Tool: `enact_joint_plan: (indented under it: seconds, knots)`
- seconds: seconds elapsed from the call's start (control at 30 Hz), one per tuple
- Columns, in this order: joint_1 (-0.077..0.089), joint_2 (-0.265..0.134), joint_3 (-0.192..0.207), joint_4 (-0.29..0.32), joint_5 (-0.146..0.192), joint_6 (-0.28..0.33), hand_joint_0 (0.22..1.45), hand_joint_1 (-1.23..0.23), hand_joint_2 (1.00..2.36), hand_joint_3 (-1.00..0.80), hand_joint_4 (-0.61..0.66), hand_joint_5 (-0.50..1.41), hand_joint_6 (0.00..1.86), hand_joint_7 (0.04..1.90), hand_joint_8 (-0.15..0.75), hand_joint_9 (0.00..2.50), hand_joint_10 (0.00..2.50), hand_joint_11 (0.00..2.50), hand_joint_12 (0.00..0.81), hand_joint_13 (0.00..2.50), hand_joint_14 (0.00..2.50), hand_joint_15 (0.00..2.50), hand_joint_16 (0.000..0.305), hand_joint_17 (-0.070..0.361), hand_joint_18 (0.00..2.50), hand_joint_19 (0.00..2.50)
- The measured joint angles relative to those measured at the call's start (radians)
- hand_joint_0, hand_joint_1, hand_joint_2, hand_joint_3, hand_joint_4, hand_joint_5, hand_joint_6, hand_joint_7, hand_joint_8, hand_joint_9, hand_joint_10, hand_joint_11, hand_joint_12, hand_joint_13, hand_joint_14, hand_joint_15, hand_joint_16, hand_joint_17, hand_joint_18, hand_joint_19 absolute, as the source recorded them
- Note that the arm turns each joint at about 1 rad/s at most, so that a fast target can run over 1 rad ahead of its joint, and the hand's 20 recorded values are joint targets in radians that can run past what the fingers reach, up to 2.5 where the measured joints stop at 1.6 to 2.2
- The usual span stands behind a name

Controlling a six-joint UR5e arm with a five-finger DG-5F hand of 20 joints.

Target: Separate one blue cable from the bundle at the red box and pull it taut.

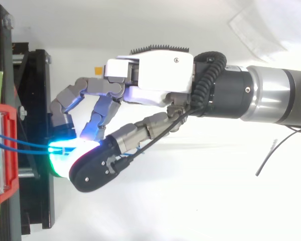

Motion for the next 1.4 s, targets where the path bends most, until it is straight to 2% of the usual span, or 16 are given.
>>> enact_joint_plan:
  seconds: [0.13,0.2,0.27,0.37,0.43,0.57,0.7,0.83,0.93,1.03,1.23,1.4]
  knots:
    - [0.000,0.000,0.002,0.000,0.000,0.000,0.70,-0.86,1.02,-0.30,0.00,-0.16,0.90,1.19,0.323,1.11,0.03,0.84,0.377,1.06,0.02,0.55,0.049,0.110,0.89,0.72]
    - [-0.001,0.000,0.003,0.000,0.000,0.000,0.76,-0.90,1.01,-0.36,-0.05,-0.16,0.91,1.24,0.321,1.10,0.02,0.84,0.365,1.06,0.02,0.57,0.049,0.109,0.88,0.72]
    - [-0.001,0.000,0.003,0.000,0.000,-0.001,0.78,-0.89,1.01,-0.41,-0.08,-0.16,0.92,1.19,0.312,1.09,0.02,0.83,0.362,1.06,0.02,0.56,0.048,0.108,0.88,0.71]
    - [-0.001,0.000,0.003,0.000,0.000,-0.002,0.78,-0.90,1.00,-0.50,-0.05,-0.17,0.92,1.14,0.306,1.09,0.02,0.84,0.358,1.06,0.02,0.57,0.048,0.107,0.89,0.70]
    - [-0.001,0.000,0.003,-0.001,-0.001,-0.002,0.71,-0.88,1.00,-0.50,0.04,-0.17,0.92,1.10,0.306,1.10,0.02,0.84,0.355,1.07,0.02,0.58,0.047,0.107,0.89,0.71]
    - [-0.001,0.000,0.003,-0.007,-0.003,-0.003,0.57,-0.77,1.00,-0.50,0.08,-0.16,0.91,1.04,0.321,1.13,0.02,0.85,0.369,1.09,0.02,0.58,0.049,0.110,0.91,0.74]
    - [-0.002,0.000,0.003,-0.009,-0.004,-0.004,0.53,-0.67,1.00,-0.50,0.10,-0.16,0.90,1.03,0.325,1.14,0.02,0.83,0.380,1.10,0.02,0.57,0.051,0.115,0.93,0.73]
    - [-0.002,0.000,0.003,-0.009,-0.005,-0.004,0.53,-0.55,1.00,-0.50,0.10,-0.16,0.89,1.04,0.329,1.16,0.02,0.82,0.374,1.11,0.02,0.57,0.051,0.116,0.93,0.74]
    - [-0.002,0.000,0.003,-0.009,-0.005,-0.005,0.59,-0.50,1.00,-0.50,0.09,-0.15,0.88,1.09,0.321,1.16,0.02,0.83,0.369,1.10,0.02,0.58,0.050,0.111,0.92,0.77]
    - [-0.002,0.000,0.003,-0.009,-0.005,-0.005,0.63,-0.55,1.00,-0.50,0.07,-0.15,0.88,1.11,0.320,1.17,0.02,0.82,0.368,1.10,0.02,0.59,0.049,0.111,0.91,0.78]
    - [-0.002,0.000,0.003,-0.009,-0.005,-0.005,0.64,-0.76,1.02,-0.30,0.08,-0.15,0.89,1.16,0.330,1.15,0.02,0.85,0.376,1.10,0.02,0.59,0.050,0.113,0.92,0.78]
    - [-0.003,0.000,0.004,-0.006,-0.005,-0.006,0.69,-0.86,1.02,-0.26,-0.02,-0.16,0.91,1.19,0.323,1.12,0.02,0.85,0.371,1.09,0.02,0.59,0.051,0.114,0.92,0.76]
